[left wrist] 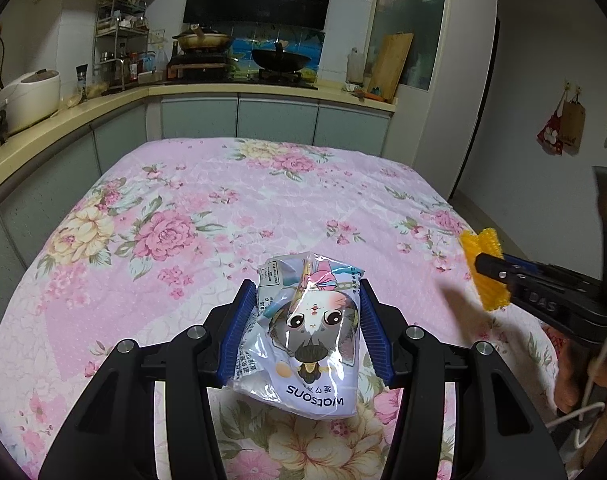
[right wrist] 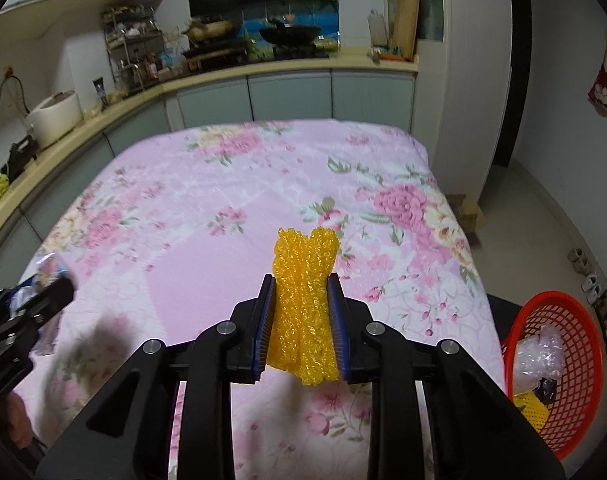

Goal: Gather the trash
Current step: 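Carry the packet and yellow foam net over the red basket and open both grippers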

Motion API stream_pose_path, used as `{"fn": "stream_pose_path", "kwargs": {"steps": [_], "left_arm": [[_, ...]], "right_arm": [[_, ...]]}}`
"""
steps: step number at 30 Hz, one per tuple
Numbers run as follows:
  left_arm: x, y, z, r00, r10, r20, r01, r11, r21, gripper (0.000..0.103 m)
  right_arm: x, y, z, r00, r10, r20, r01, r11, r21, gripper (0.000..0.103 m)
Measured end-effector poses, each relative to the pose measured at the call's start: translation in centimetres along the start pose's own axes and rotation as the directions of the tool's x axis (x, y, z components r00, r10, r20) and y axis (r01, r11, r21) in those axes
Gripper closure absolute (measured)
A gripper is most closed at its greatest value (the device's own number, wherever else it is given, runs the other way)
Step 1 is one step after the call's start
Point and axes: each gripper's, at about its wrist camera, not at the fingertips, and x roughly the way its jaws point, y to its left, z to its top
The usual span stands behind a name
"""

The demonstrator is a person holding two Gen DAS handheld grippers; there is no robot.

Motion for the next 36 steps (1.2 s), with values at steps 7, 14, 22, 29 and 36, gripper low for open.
{"fn": "stream_pose_path", "kwargs": {"steps": [7, 14, 22, 29, 36], "left_arm": [[-0.9, -0.7, 0.6, 0.999, -0.005, 0.032, 0.004, 1.0, 0.01, 0.054], [-1.4, -2.0, 1.0, 0.998, -0.023, 0.051, 0.021, 0.999, 0.033, 0.054], [-1.5, -4.5, 1.5, 0.996, -0.057, 0.065, 0.053, 0.996, 0.069, 0.054], [-1.1, -7.8, 1.8, 0.993, -0.102, 0.062, 0.095, 0.989, 0.113, 0.054], [-0.6, -11.4, 2.2, 0.986, -0.16, 0.046, 0.15, 0.975, 0.165, 0.054]], "right_arm": [[-3.5, -0.4, 0.3, 0.997, 0.022, 0.068, -0.022, 1.0, 0.006, 0.077], [-6.0, -2.1, 0.5, 0.993, 0.015, 0.117, -0.019, 0.999, 0.033, 0.077], [-8.2, -5.3, 0.0, 0.988, -0.033, 0.153, 0.02, 0.996, 0.086, 0.077], [-9.7, -8.8, -0.5, 0.982, -0.092, 0.167, 0.067, 0.986, 0.15, 0.077], [-11.1, -11.8, -1.2, 0.974, -0.142, 0.174, 0.105, 0.972, 0.209, 0.077]]}}
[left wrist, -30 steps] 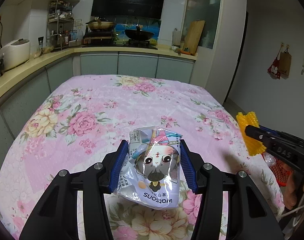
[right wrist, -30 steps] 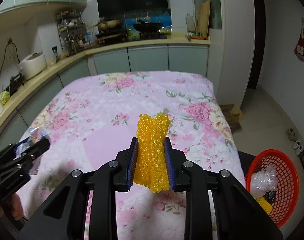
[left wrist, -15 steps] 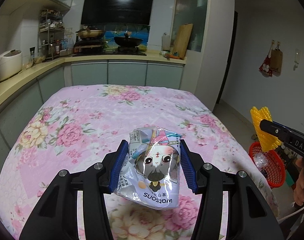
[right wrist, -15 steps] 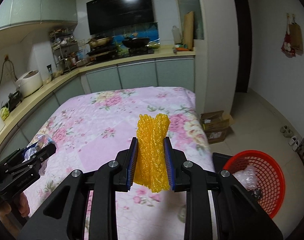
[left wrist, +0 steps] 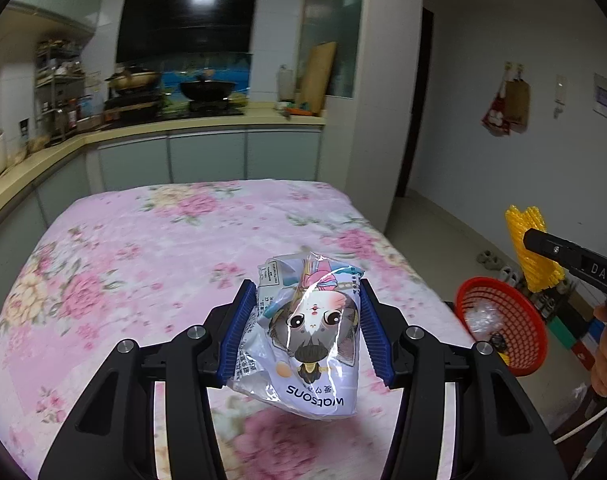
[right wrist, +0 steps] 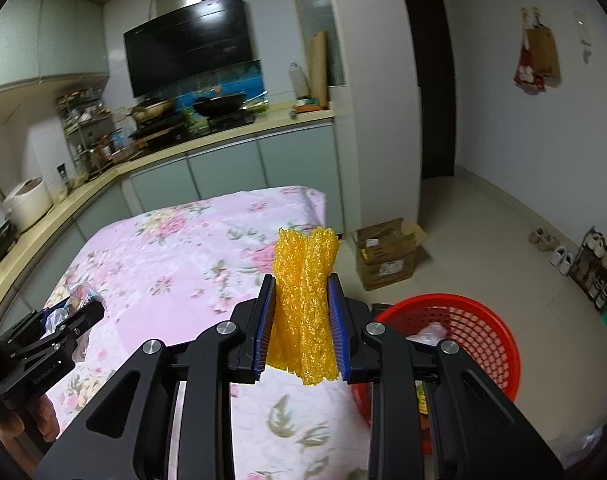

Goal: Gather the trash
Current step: 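Carry the packet and yellow foam net over the red basket and open both grippers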

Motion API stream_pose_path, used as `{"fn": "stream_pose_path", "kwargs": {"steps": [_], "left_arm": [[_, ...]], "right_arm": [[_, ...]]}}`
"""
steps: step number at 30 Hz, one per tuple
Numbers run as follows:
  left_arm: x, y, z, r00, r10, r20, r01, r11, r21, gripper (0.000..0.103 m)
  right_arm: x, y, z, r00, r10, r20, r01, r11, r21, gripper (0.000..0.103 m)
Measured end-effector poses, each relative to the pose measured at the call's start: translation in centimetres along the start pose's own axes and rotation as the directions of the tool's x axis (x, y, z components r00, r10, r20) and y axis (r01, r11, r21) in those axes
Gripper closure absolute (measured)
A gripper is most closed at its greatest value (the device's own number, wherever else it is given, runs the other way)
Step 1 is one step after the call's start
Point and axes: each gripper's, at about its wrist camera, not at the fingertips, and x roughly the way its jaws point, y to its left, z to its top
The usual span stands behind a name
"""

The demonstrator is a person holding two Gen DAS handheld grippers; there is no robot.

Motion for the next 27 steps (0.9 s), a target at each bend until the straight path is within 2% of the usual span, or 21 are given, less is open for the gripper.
{"fn": "stream_pose_path", "kwargs": {"steps": [14, 20, 27], "left_arm": [[2.5, -7.9, 2.1, 0.99, -0.14, -0.023, 0.142, 0.984, 0.107, 0.054], [4.1, -11.4, 2.2, 0.978, -0.2, -0.06, 0.207, 0.969, 0.135, 0.054], [5.9, -14.7, 1.7, 0.961, -0.254, -0.11, 0.269, 0.951, 0.154, 0.054]], "right_arm": [[-1.1, -6.6, -0.2, 0.996, -0.085, -0.011, 0.085, 0.987, 0.136, 0.077], [-1.0, -8.5, -0.2, 0.988, -0.152, -0.019, 0.153, 0.975, 0.16, 0.077], [-0.2, -11.1, -0.4, 0.983, -0.175, -0.045, 0.181, 0.957, 0.228, 0.077]]}}
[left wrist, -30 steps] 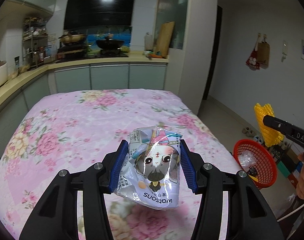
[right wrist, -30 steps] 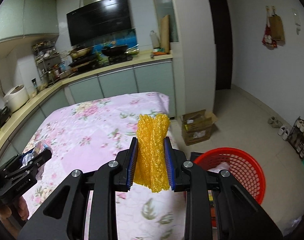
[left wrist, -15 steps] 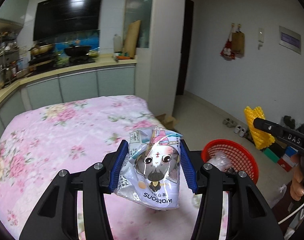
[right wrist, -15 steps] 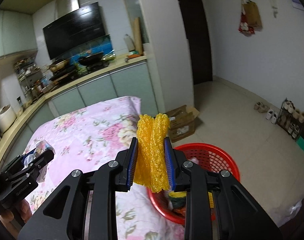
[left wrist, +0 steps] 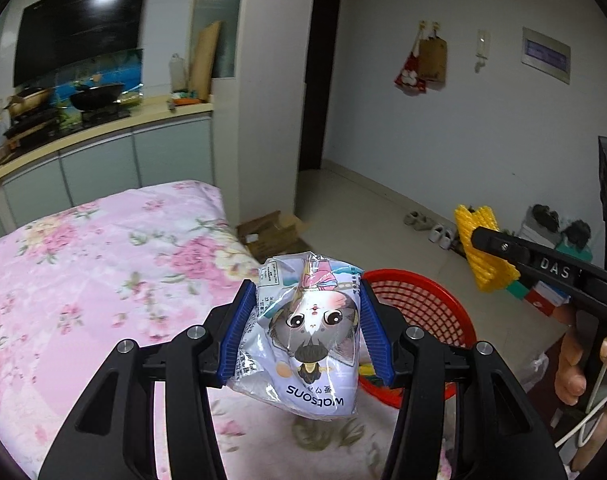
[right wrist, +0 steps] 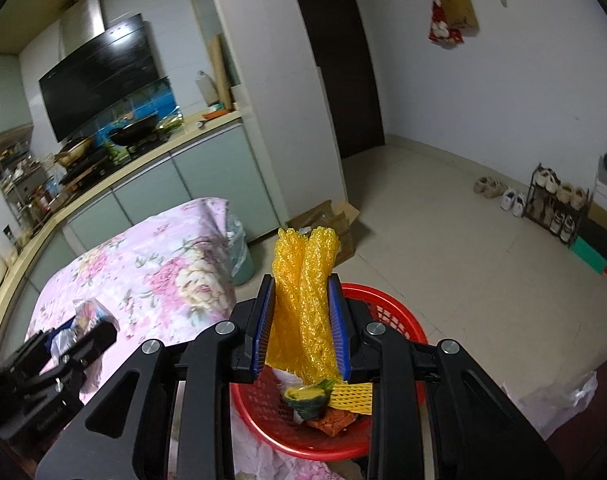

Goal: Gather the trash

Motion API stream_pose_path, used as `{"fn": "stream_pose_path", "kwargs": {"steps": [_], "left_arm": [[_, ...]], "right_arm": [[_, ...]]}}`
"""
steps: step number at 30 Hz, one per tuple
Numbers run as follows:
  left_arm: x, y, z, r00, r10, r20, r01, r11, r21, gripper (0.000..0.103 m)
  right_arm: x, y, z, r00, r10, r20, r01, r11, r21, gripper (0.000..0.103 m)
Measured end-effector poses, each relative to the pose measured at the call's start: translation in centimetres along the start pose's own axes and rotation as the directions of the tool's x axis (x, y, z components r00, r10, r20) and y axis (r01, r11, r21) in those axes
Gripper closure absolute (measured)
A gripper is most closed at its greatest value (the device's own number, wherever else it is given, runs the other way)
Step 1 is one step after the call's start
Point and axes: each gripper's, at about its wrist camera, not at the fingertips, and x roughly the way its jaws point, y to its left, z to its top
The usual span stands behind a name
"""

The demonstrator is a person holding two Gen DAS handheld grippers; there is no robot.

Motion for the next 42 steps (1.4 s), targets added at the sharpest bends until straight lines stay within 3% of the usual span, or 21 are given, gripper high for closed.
{"fn": "stream_pose_path", "kwargs": {"steps": [17, 25, 27, 29, 32, 42], "left_arm": [[5.6, -5.6, 0.5, 0.988, -0.123, -0.094, 0.128, 0.991, 0.049, 0.053], [9.2, -8.2, -0.9, 0.969, -0.172, -0.179, 0.184, 0.982, 0.052, 0.053], [9.9, -8.7, -1.4, 0.964, -0.176, -0.198, 0.191, 0.98, 0.058, 0.049], [10.0, -8.8, -1.8, 0.964, -0.177, -0.2, 0.193, 0.979, 0.061, 0.031], [9.7, -8.6, -2.0, 0.97, -0.164, -0.18, 0.178, 0.982, 0.064, 0.021], [8.4, -6.1, -1.3, 0.986, -0.096, -0.14, 0.102, 0.994, 0.031, 0.017]], "right_arm": [[1.5, -3.7, 0.2, 0.999, -0.043, -0.004, 0.043, 0.994, 0.101, 0.076], [3.4, -5.1, -0.2, 0.998, -0.045, -0.051, 0.052, 0.989, 0.14, 0.075], [4.0, -5.3, -0.4, 0.997, -0.033, -0.07, 0.043, 0.987, 0.152, 0.067], [4.4, -5.5, -0.5, 0.996, -0.018, -0.089, 0.033, 0.985, 0.171, 0.053], [4.5, -5.6, -0.5, 0.994, 0.014, -0.105, 0.008, 0.979, 0.202, 0.04], [3.2, -5.2, -0.2, 0.998, 0.01, -0.067, 0.005, 0.978, 0.209, 0.027]]}}
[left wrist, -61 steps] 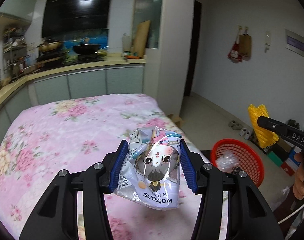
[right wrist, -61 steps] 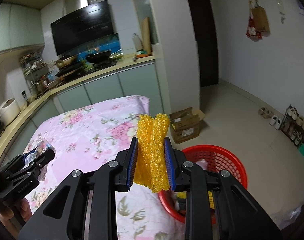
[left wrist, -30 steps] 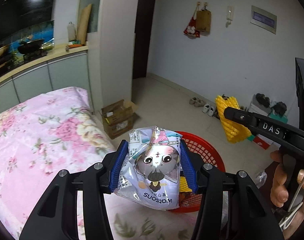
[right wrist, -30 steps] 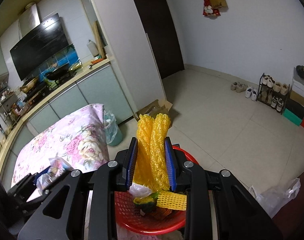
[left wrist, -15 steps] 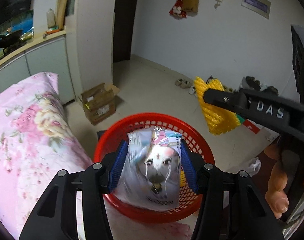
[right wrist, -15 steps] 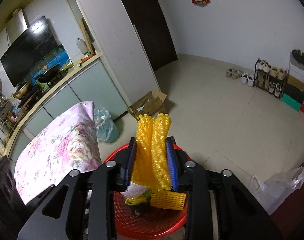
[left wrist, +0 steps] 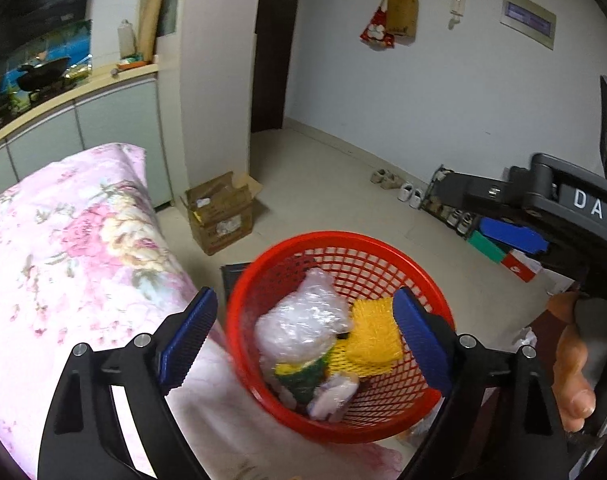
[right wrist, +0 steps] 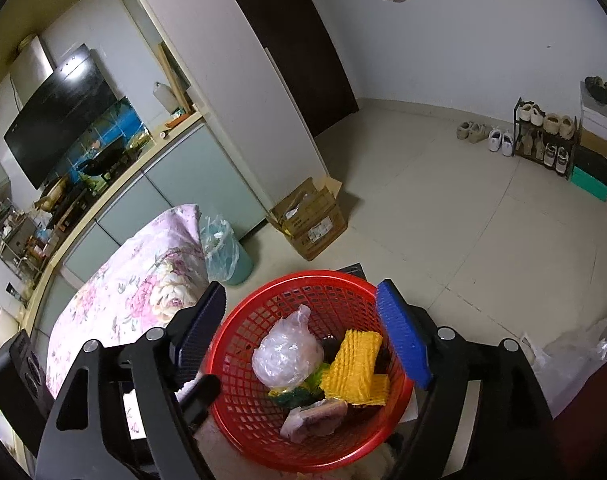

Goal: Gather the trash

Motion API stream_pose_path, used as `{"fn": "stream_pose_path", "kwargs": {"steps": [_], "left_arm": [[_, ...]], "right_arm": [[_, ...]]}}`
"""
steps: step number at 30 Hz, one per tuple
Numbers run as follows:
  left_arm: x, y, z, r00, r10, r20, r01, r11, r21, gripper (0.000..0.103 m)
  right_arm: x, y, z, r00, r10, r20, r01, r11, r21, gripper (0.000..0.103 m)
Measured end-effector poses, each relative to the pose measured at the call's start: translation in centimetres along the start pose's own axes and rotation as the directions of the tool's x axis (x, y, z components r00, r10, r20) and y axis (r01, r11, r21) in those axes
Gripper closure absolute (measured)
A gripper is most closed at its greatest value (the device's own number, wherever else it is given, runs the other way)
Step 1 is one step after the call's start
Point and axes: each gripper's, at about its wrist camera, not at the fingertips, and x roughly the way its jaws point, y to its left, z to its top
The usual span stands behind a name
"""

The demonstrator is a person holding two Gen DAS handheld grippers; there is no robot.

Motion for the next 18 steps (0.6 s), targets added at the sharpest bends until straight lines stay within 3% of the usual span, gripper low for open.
{"fn": "stream_pose_path", "kwargs": {"steps": [18], "left_arm": [[-6.2, 2.2, -0.9, 0.984, 0.145, 0.106, -0.148, 0.989, 0.021, 0.014]], "right_arm": [[-3.3, 2.3, -0.3, 0.996, -0.005, 0.094, 0.012, 0.997, -0.076, 0.008]]}}
